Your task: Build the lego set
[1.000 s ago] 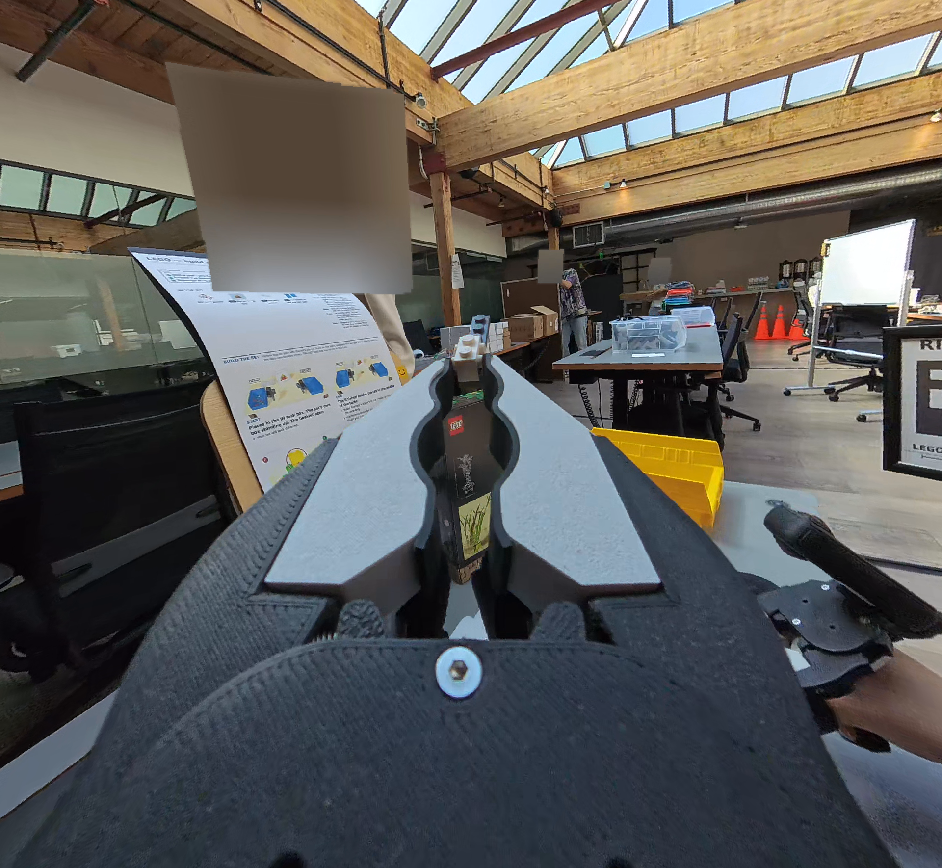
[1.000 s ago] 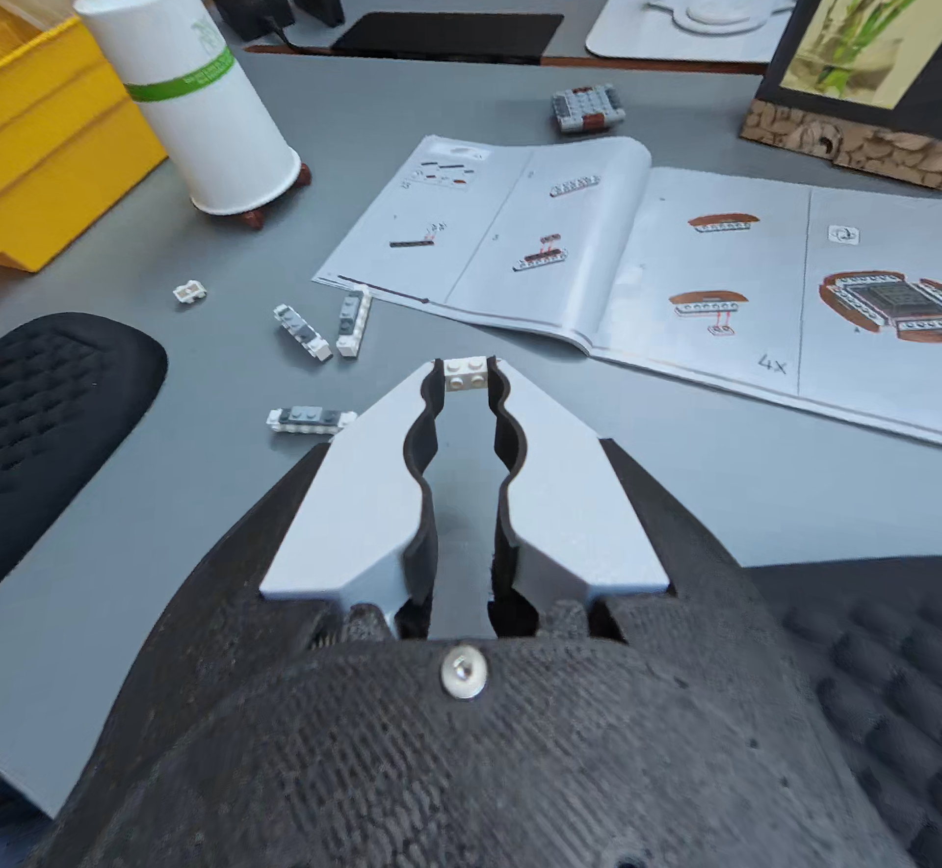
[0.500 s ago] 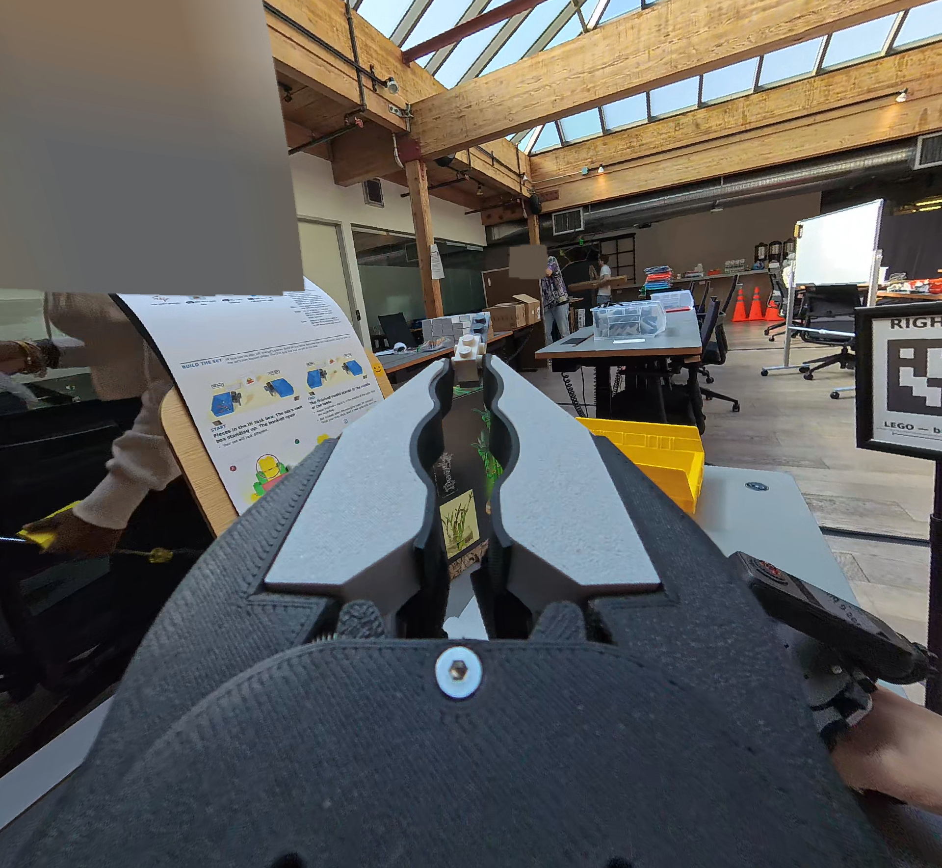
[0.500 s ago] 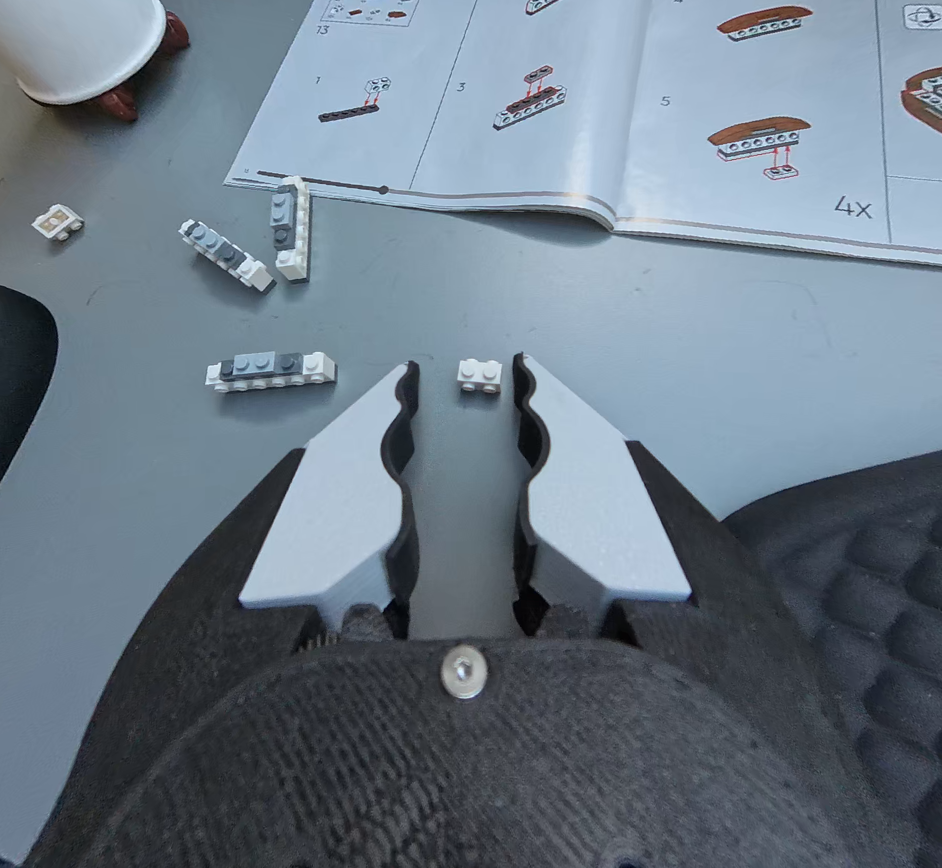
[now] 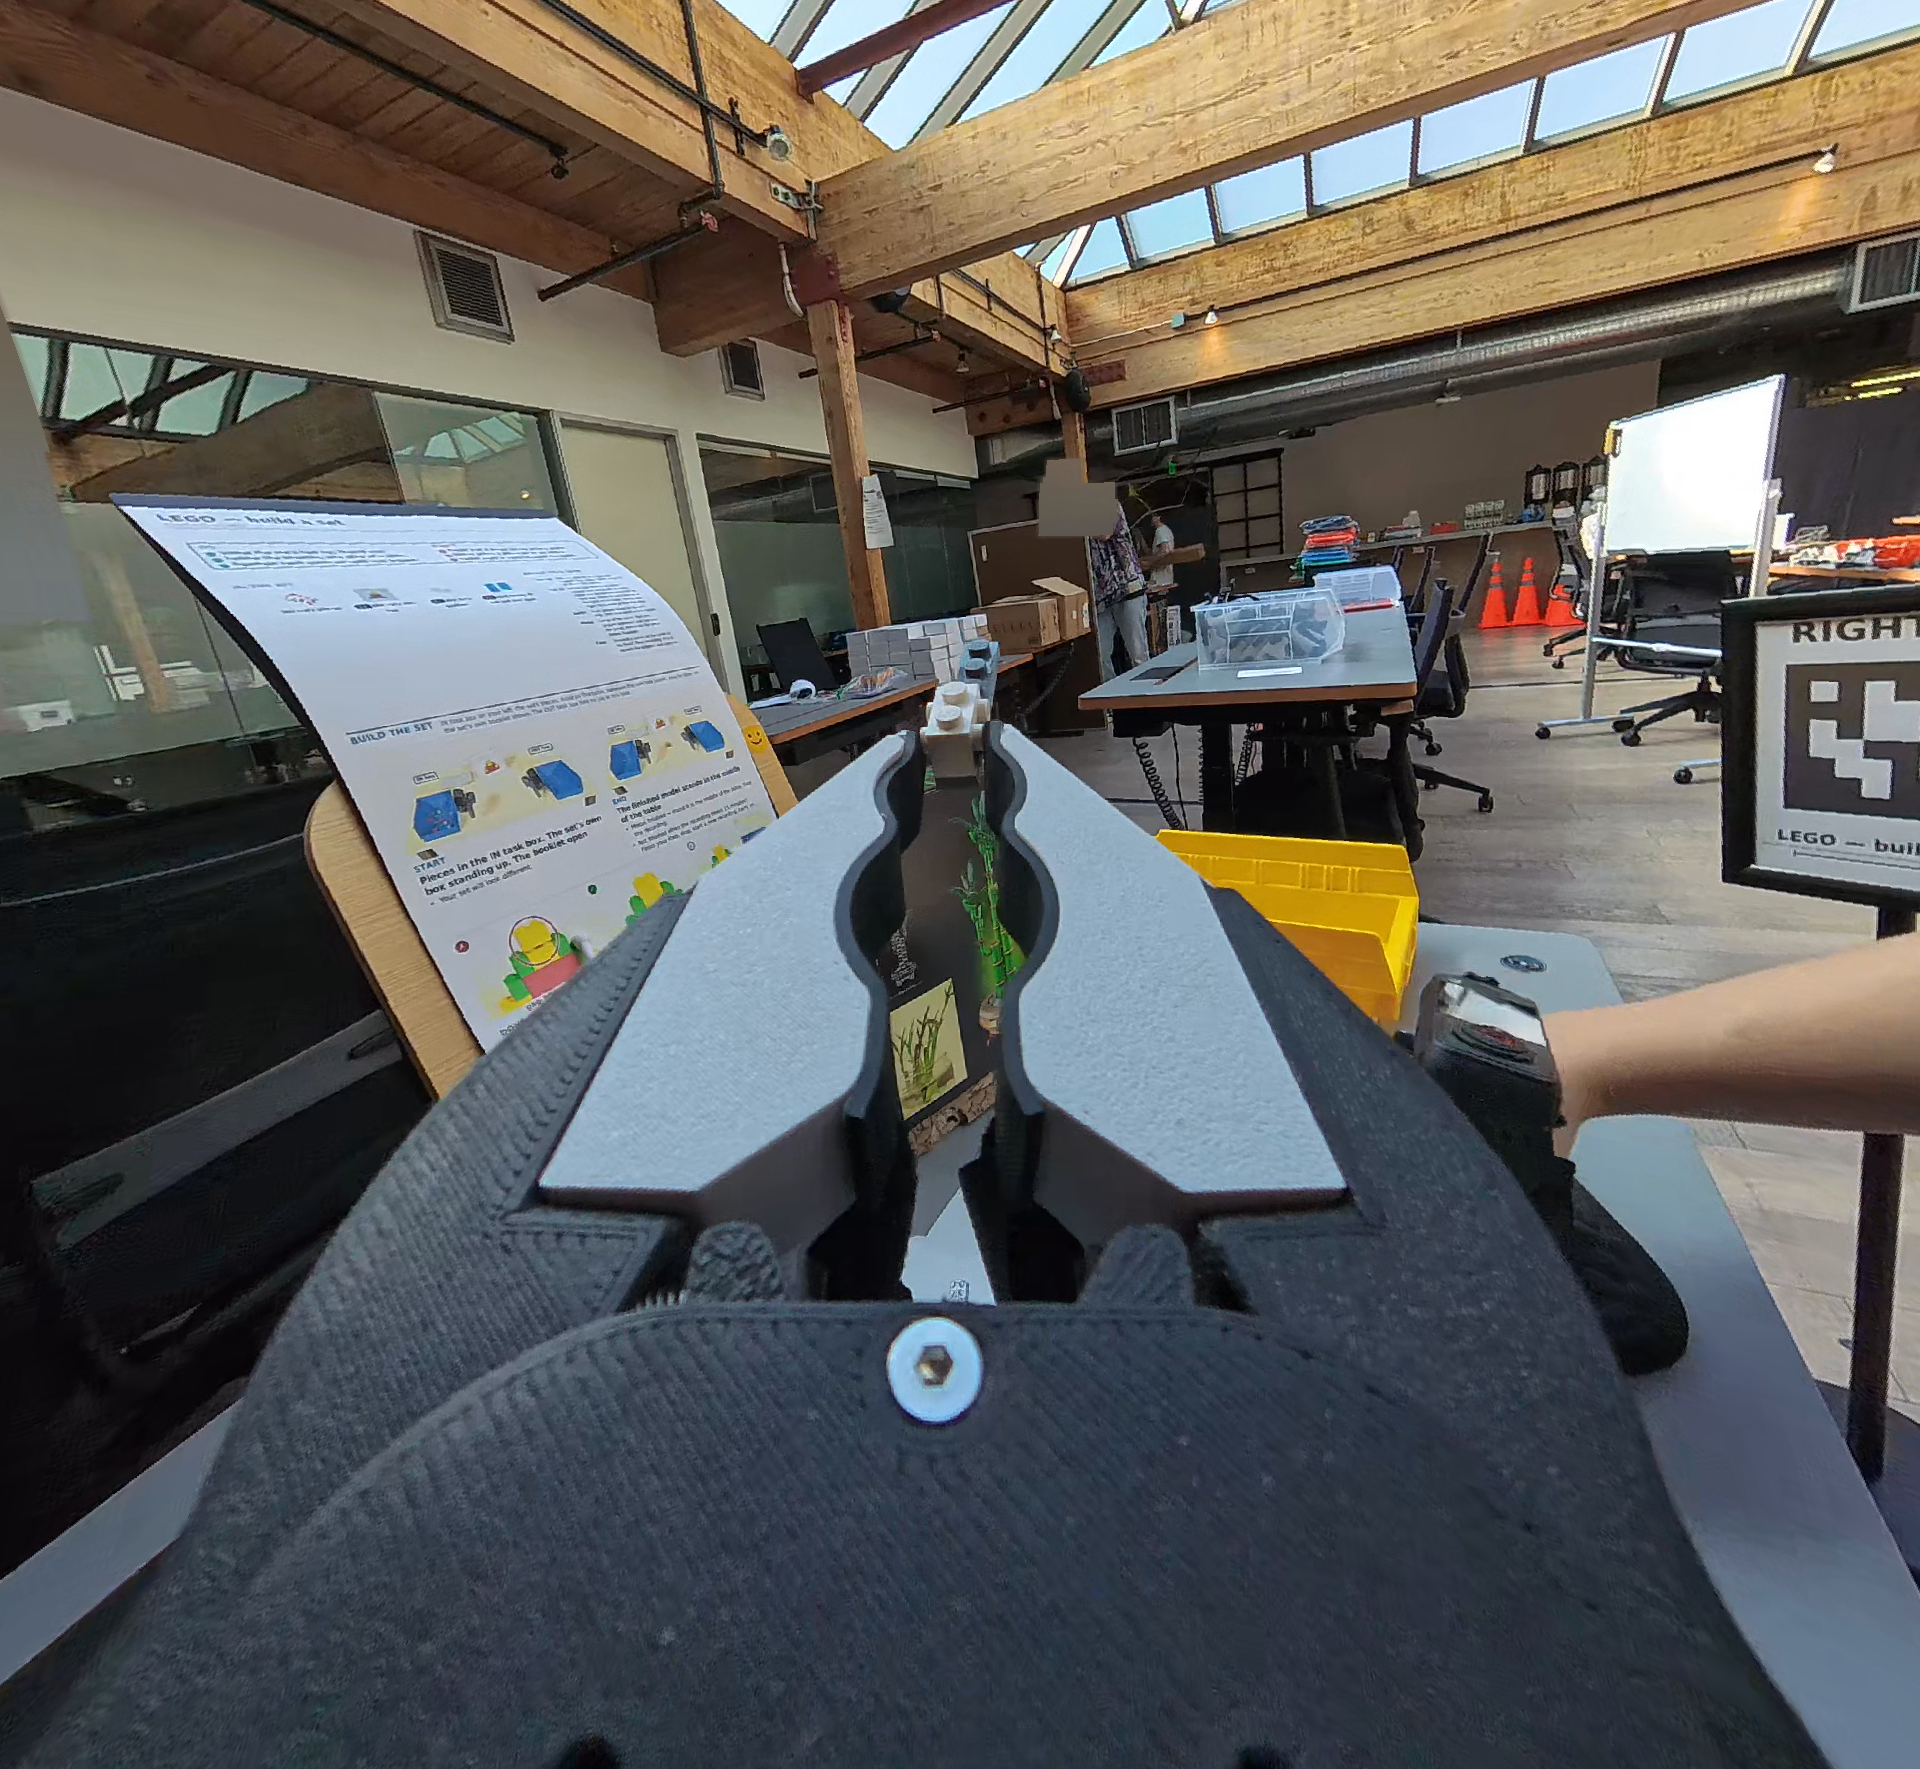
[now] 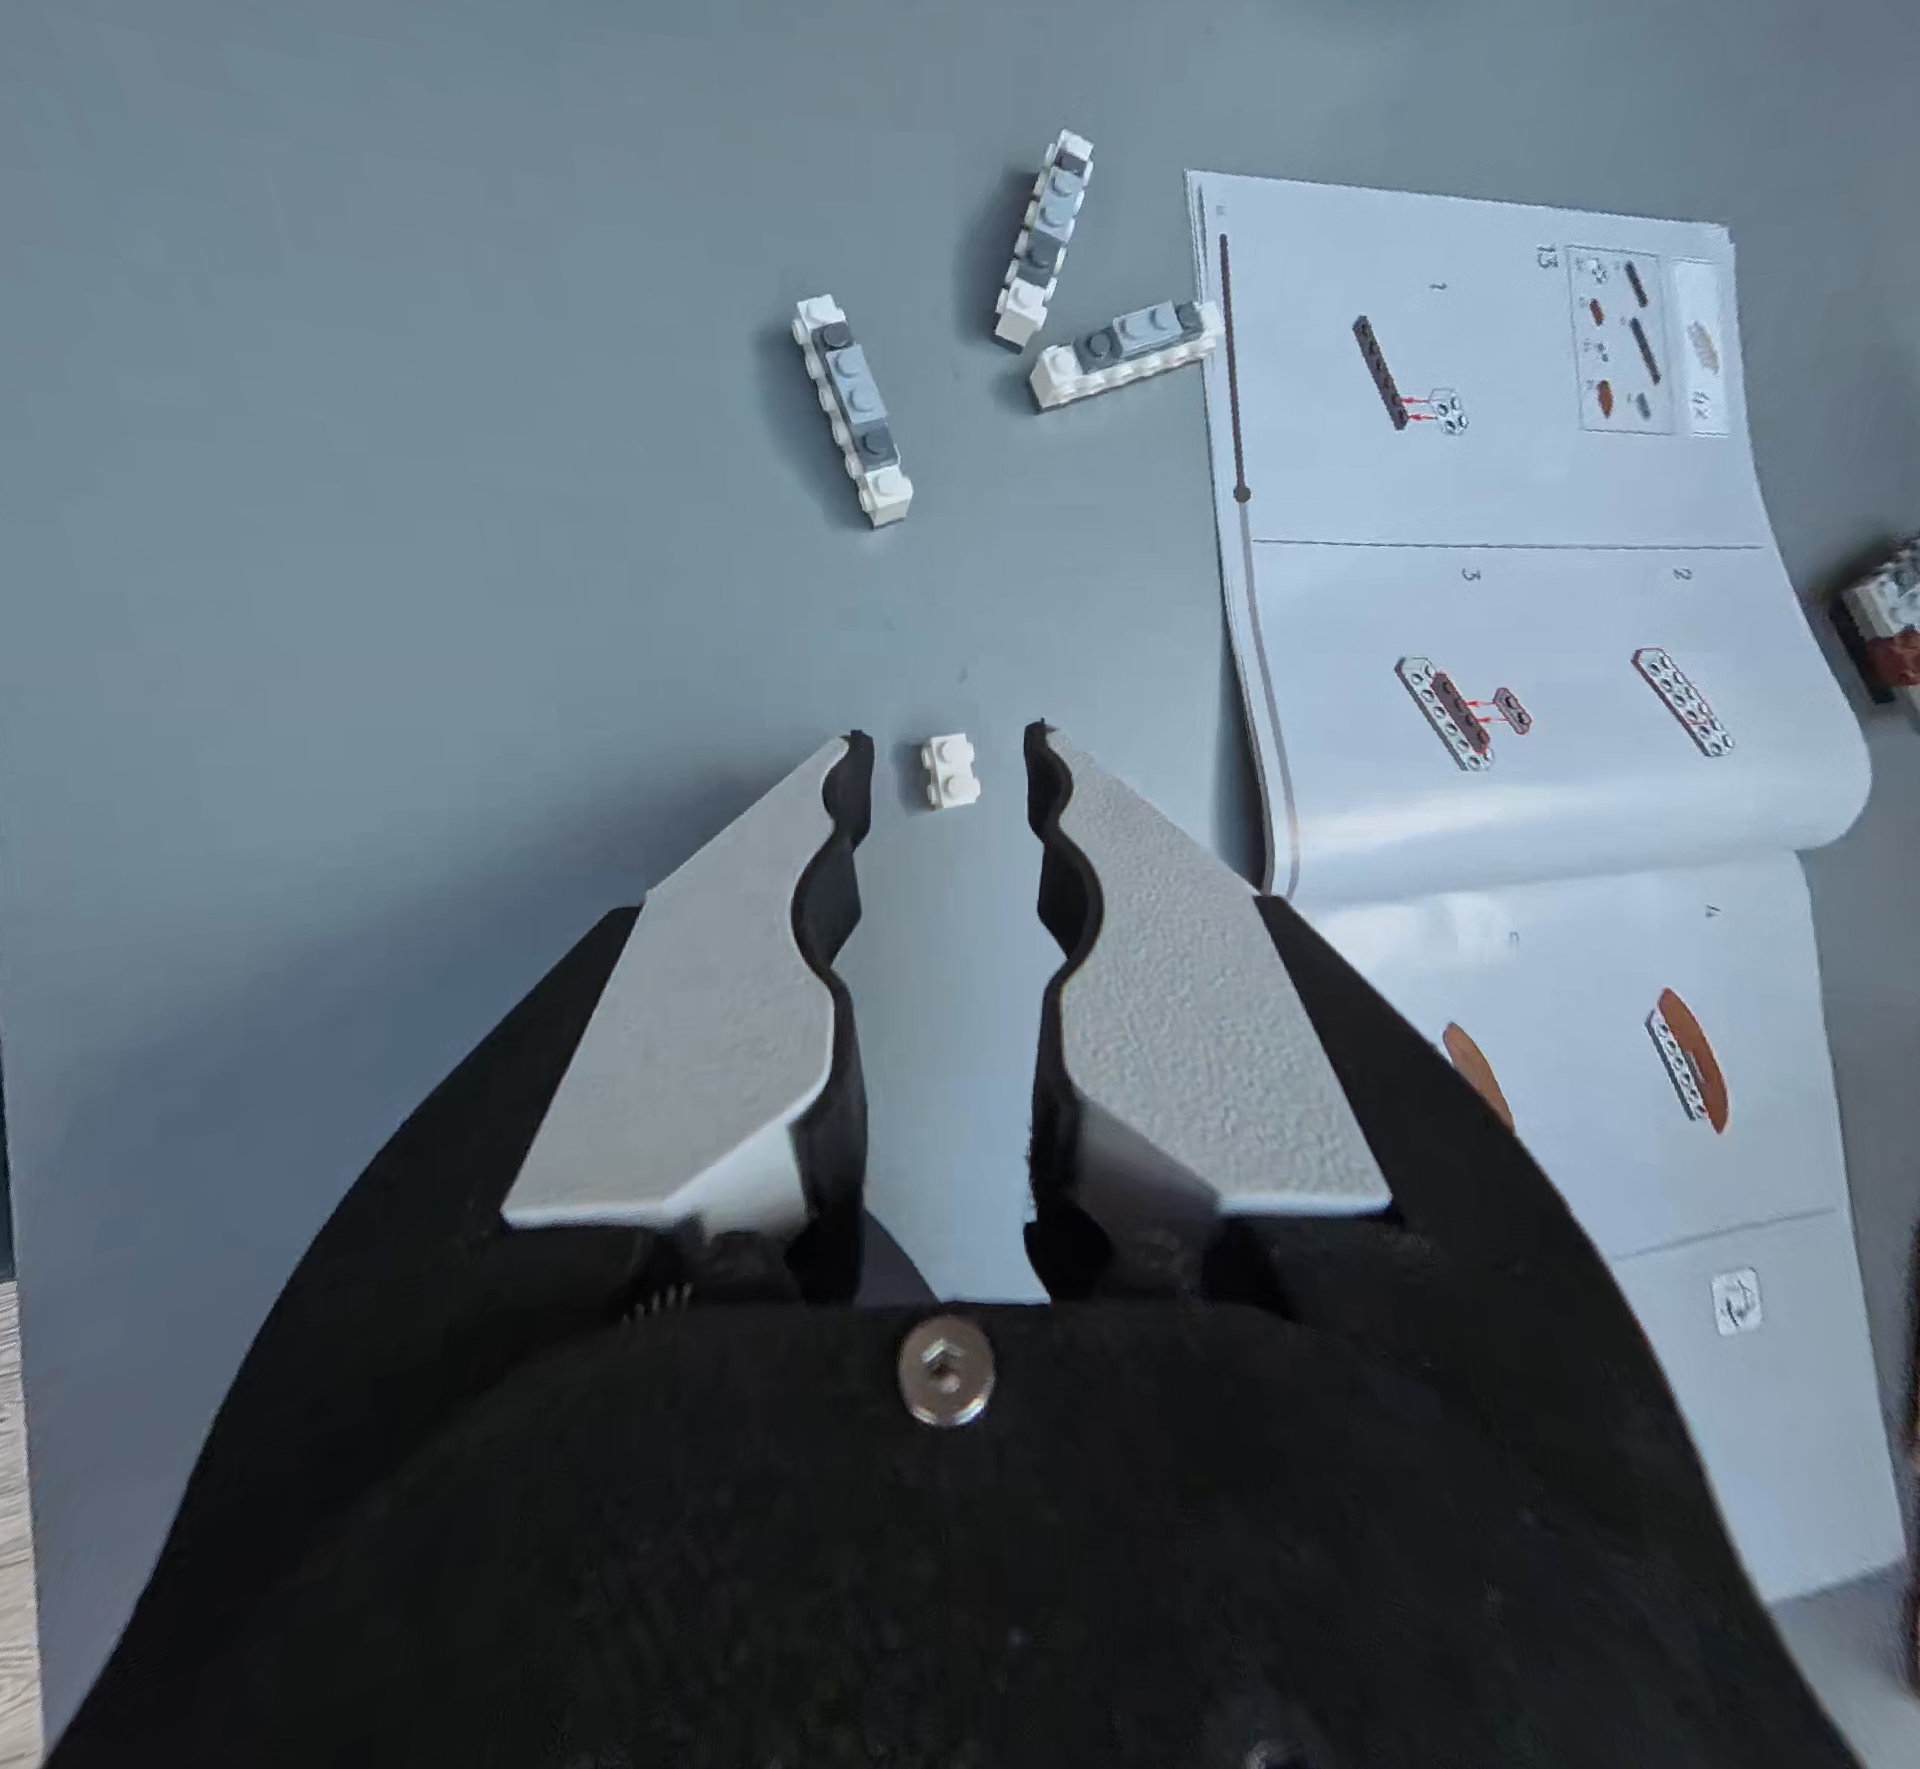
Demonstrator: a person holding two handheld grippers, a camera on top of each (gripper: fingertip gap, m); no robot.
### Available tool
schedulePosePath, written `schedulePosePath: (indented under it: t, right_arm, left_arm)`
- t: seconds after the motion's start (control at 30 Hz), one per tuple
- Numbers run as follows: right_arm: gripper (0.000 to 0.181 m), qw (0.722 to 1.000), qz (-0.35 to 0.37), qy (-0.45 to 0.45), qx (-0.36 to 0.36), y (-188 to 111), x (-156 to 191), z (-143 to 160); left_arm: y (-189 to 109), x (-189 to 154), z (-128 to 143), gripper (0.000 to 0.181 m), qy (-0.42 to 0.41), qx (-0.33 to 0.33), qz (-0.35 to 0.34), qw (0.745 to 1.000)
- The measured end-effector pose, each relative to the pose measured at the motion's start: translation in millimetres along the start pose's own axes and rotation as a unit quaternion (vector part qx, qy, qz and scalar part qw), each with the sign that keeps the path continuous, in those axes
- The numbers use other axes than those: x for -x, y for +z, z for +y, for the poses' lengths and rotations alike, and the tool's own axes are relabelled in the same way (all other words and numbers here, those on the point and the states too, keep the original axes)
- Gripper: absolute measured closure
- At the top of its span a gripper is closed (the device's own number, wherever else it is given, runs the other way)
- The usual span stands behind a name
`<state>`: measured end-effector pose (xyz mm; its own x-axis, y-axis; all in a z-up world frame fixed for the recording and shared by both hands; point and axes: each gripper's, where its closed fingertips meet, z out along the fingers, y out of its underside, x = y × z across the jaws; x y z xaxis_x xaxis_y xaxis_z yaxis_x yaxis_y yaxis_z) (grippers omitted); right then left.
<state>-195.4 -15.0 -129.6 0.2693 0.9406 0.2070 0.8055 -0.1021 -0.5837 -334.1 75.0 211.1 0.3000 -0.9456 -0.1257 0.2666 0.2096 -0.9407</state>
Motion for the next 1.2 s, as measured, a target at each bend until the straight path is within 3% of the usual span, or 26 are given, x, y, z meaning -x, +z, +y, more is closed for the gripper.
schedulePosePath:
  t: [0.13, 0.3, 0.37, 0.47, 0.53, 0.63, 0.7, 0.77, 0.87, 1.0, 1.2]
  right_arm:
    - [0.149, 0.998, -0.056, -0.019, 0.037, 15, 2, 20]
    - [0.158, 0.998, -0.056, 0.005, -0.008, 22, -2, 19]
    - [0.170, 0.998, -0.060, 0.006, -0.003, 24, -1, 24]
    - [0.171, 0.995, -0.076, 0.058, -0.032, 14, -4, 14]
    - [0.171, 0.989, -0.062, 0.090, -0.103, -21, -21, -27]
    - [0.171, 0.969, -0.020, 0.101, -0.225, -127, -60, -123]
    - [0.171, 0.961, -0.010, 0.083, -0.262, -195, -77, -179]
    - [0.171, 0.972, 0.009, 0.066, -0.226, -225, -94, -213]
    - [0.171, 0.991, -0.023, 0.015, -0.134, -223, -94, -240]
    - [0.171, 0.999, -0.034, 0.008, -0.009, -195, -99, -233]
    - [0.171, 0.998, -0.052, 0.014, 0.037, -182, -95, -230]
  left_arm:
    - [3, -2, 4, 0.173, 0.001, 0.010, 0.003, 1.000]
    - [9, -4, 9, 0.173, -0.002, 0.018, 0.010, 1.000]
    - [11, -4, 13, 0.172, -0.002, 0.025, 0.012, 1.000]
    - [15, -6, 19, 0.173, -0.006, 0.036, 0.023, 0.999]
    - [19, -11, 25, 0.173, -0.009, 0.047, 0.046, 0.998]
    - [26, -22, 39, 0.172, -0.035, 0.069, 0.098, 0.992]
    - [31, -26, 49, 0.172, -0.054, 0.082, 0.120, 0.988]
    - [37, -29, 59, 0.172, -0.081, 0.101, 0.135, 0.982]
    - [41, -41, 65, 0.172, -0.101, 0.111, 0.172, 0.974]
    - [41, -56, 59, 0.172, -0.114, 0.101, 0.212, 0.965]
    - [38, -62, 54, 0.172, -0.096, 0.101, 0.217, 0.966]
